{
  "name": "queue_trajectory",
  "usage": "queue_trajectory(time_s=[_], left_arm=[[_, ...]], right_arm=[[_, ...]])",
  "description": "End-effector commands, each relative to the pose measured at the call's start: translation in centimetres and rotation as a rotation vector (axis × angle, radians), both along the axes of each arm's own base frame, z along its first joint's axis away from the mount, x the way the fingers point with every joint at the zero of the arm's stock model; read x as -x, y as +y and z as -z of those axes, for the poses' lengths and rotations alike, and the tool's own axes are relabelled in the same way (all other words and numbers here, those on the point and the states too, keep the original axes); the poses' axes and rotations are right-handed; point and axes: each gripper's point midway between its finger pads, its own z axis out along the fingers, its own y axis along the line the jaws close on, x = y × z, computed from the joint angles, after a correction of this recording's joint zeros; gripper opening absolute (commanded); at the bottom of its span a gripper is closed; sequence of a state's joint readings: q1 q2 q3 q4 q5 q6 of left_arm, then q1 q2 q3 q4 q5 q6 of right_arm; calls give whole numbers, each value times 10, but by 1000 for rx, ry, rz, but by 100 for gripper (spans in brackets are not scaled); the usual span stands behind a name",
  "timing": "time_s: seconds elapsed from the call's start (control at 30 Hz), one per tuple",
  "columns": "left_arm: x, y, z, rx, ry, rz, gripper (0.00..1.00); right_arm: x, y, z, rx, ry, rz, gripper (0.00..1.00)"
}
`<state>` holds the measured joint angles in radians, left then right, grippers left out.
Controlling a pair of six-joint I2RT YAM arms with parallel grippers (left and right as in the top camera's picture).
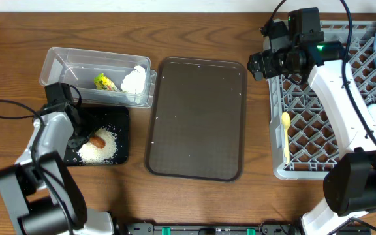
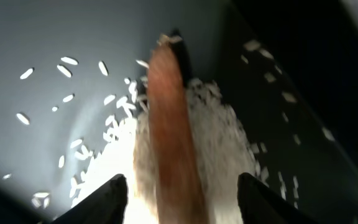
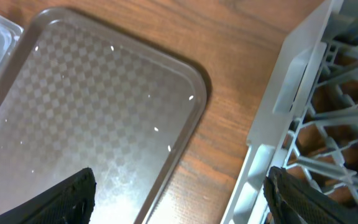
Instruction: Sort waste into correct bins and load items into the dishwasher rack
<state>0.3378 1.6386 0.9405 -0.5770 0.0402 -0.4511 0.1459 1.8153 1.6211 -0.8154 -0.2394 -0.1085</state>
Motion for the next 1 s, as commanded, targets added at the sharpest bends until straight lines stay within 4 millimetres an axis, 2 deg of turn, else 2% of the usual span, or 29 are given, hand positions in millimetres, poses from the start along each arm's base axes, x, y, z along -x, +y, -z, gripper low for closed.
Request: queue_trajectory(time_s=[0.0,0.1,0.23,0.37,0.43,0.57,0.63,0.7,0.8,0.97], left_arm=[[-17,-3,-44,-28,-126,162,64],[-22,-11,-73,-26,-203,218,65],[-31,-35,-107,30,-342,350,65],[-33,-56,-119,37,-379,481,66],[-31,-67,-123,33,-360,560,67],[-21,-79,-133,30,-291,608,73],[-14,-83,-138,37,-258,633,75],[-4,-86,-142,55,-222,640,78],[13,-90,-143,93,-156,635,80],[29,-96,-143,85,-140,732,79]], right_arm=[[-8,-4,-1,-35,-8,45,87],[-18,-12,-7,-70,-34,106,91],[-33,-20,-19,-114,-93,135,95],[-45,-30,-31,-193,-133,173,99],[-45,-37,-35,-257,-122,180,98],[-30,-70,-18,-238,-25,272,99],[-14,-98,-5,-144,45,374,99],[4,-120,1,-46,97,449,99],[29,-141,-6,45,131,511,99],[55,-144,-34,59,115,506,99]])
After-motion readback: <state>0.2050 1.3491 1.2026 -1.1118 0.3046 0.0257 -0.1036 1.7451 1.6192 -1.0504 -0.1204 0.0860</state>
